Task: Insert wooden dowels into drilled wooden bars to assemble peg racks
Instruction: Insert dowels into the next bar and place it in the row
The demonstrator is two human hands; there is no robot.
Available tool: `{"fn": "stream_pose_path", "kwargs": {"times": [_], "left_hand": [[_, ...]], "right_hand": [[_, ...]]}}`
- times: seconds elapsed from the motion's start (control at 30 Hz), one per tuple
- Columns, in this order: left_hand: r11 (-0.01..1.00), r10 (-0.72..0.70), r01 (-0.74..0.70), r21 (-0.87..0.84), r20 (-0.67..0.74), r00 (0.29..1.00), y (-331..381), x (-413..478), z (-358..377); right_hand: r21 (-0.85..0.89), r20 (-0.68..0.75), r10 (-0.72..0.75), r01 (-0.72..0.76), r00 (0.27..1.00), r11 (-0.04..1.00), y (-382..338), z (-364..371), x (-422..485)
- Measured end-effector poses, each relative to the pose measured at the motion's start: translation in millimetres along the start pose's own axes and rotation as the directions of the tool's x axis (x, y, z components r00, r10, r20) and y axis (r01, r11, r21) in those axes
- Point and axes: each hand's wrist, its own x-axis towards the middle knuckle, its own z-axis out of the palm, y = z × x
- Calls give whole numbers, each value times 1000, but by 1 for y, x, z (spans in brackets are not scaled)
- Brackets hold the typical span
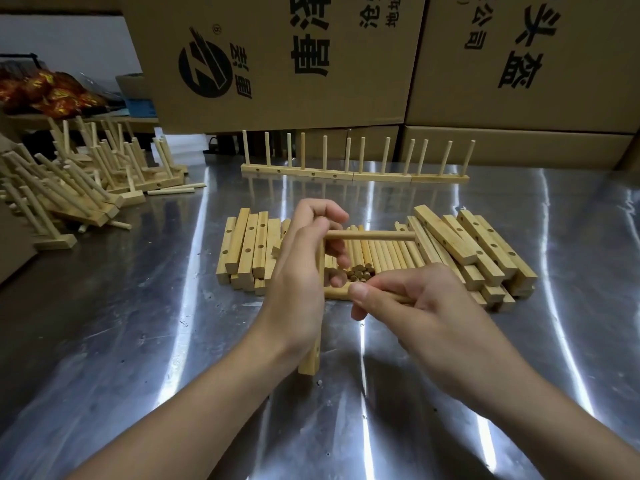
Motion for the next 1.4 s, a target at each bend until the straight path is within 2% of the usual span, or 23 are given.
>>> {"fn": "stream_pose_path", "kwargs": {"times": [0.1, 0.17, 0.3, 0.37, 0.43, 0.53, 0.57, 0.63, 0.77, 0.93, 1.03, 1.1, 1.17, 1.23, 1.27, 1.33, 1.4], "left_hand": [[998, 49, -50, 43, 27, 998, 1, 0, 0], [999, 48, -50, 21, 51, 998, 3, 4, -2], [989, -77, 87, -116, 93, 993, 5, 14, -12], [993, -108, 111, -40, 84, 991, 3, 15, -15], [992, -125, 122, 44, 76, 989, -2, 14, -13], [988, -120, 112, 106, 70, 990, -6, 10, -7], [986, -111, 103, 129, 59, 992, -8, 8, -5], [982, -87, 79, 171, 40, 995, -12, 7, -3], [984, -58, 52, 171, 27, 998, -13, 6, -3], [978, -48, 52, 200, -26, 999, -15, 8, -5], [980, -134, 156, 124, -166, 977, -16, 12, -9], [971, -240, 237, -43, -245, 939, -15, 17, -15], [925, -348, 283, -253, -268, 898, -12, 22, -22], [861, -435, 317, -397, -254, 864, -10, 24, -27], [830, -468, 332, -448, -235, 852, -9, 25, -28], [782, -508, 354, -513, -197, 838, -7, 26, -28], [762, -526, 365, -535, -181, 831, -6, 26, -28]], "right_hand": [[107, 38, 120, -124, 992, 987, -2, 0, -1], [89, 51, 116, -120, 992, 989, -4, -1, -1], [148, 21, 74, -76, 997, 986, -6, -8, 1], [162, -28, 38, -33, 999, 986, -7, -12, 4], [93, -54, -26, 31, 998, 995, -6, -14, 5], [-123, -91, -114, 102, 989, 987, -3, -6, 3], [-135, -101, -120, 106, 988, 985, -2, -1, 2], [-70, -112, -72, 65, 991, 995, 2, 6, 2], [169, -62, 114, -102, 992, 980, 4, 7, 4], [141, 16, 107, -108, 994, 984, 0, 1, 8], [259, 153, 187, -222, 970, 940, -5, -21, 14], [272, 79, 218, -231, 973, 934, 1, -40, 16], [144, -135, 220, -200, 966, 969, 14, -56, 20], [-147, -336, 148, -207, 930, 967, 32, -66, 23], [-307, -376, 93, -219, 922, 926, 40, -68, 23], [-520, -339, 58, -239, 939, 820, 47, -66, 23], [-617, -257, 90, -235, 962, 751, 53, -64, 22]]}}
